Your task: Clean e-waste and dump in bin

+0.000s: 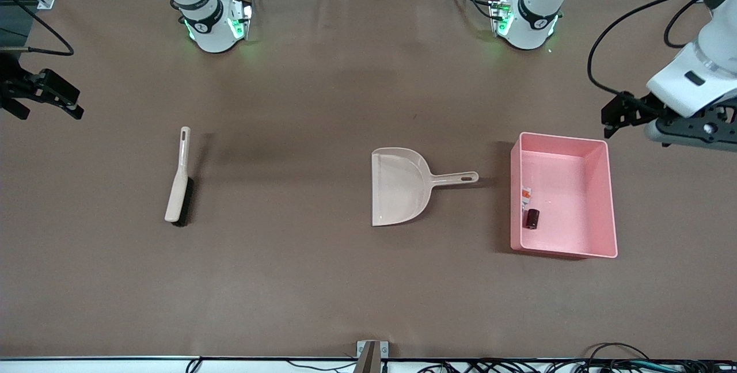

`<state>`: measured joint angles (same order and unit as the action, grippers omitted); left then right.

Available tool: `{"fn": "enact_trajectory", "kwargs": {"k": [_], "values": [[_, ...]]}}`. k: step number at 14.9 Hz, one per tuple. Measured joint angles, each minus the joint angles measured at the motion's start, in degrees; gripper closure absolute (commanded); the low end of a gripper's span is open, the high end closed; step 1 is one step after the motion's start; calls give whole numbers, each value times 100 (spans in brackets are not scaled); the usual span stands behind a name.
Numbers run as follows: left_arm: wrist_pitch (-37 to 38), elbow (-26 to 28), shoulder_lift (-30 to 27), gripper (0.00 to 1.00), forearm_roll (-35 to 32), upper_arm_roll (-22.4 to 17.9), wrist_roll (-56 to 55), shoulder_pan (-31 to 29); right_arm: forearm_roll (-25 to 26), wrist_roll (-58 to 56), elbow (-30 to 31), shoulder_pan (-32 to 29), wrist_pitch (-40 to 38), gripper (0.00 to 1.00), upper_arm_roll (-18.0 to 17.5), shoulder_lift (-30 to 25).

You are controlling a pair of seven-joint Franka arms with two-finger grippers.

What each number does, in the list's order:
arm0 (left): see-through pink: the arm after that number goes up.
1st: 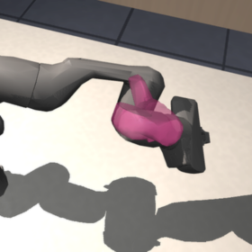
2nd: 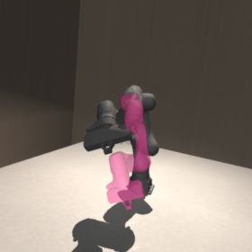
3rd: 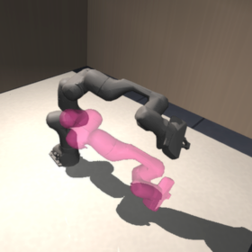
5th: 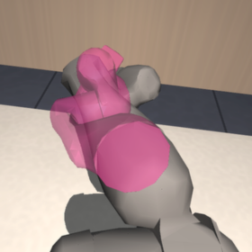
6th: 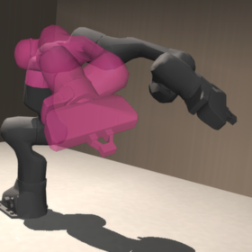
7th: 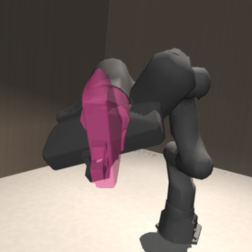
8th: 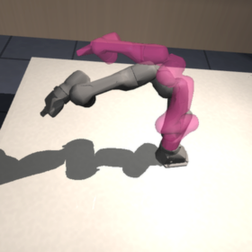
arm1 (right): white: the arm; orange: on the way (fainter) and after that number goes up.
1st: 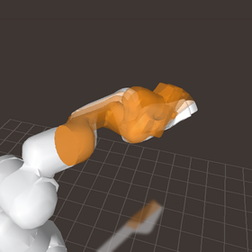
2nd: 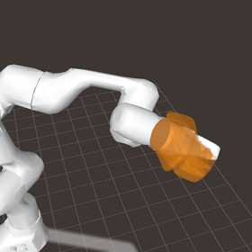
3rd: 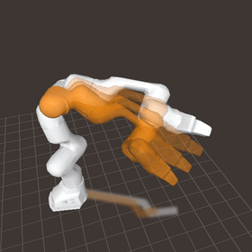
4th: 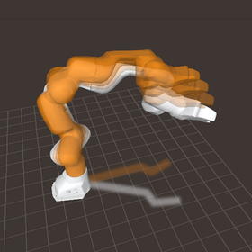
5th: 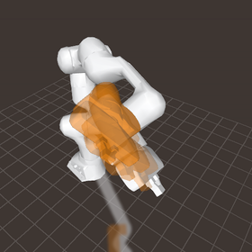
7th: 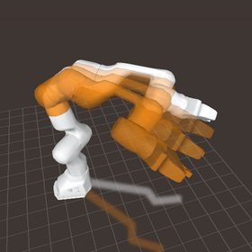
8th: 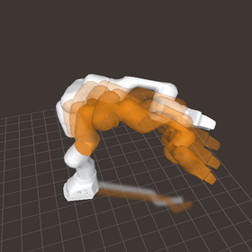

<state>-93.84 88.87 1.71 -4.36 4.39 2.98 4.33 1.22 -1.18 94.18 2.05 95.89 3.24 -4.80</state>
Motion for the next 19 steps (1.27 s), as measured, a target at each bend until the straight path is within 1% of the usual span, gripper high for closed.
{"fn": "enact_trajectory", "kwargs": {"k": [3,5,8,10,14,16,19], "values": [[372,109,-247,0,342,-124,-212,4,0,0,0,0,2,0,0,0],[403,362,-458,0,558,-194,-300,4,0,0,0,0,1,0,-1,0],[378,737,-778,0,596,-220,-616,-13,0,0,0,0,6,0,-1,0],[356,855,-902,0,596,-213,-819,-14,0,0,0,0,7,0,-1,0],[328,904,-932,0,596,-212,-891,-45,0,0,0,0,7,0,-1,0],[317,910,-932,0,491,-201,-880,-55,0,0,0,0,21,0,-1,0],[316,910,-932,0,320,-77,-877,-61,0,0,0,0,41,0,-1,0]]}}
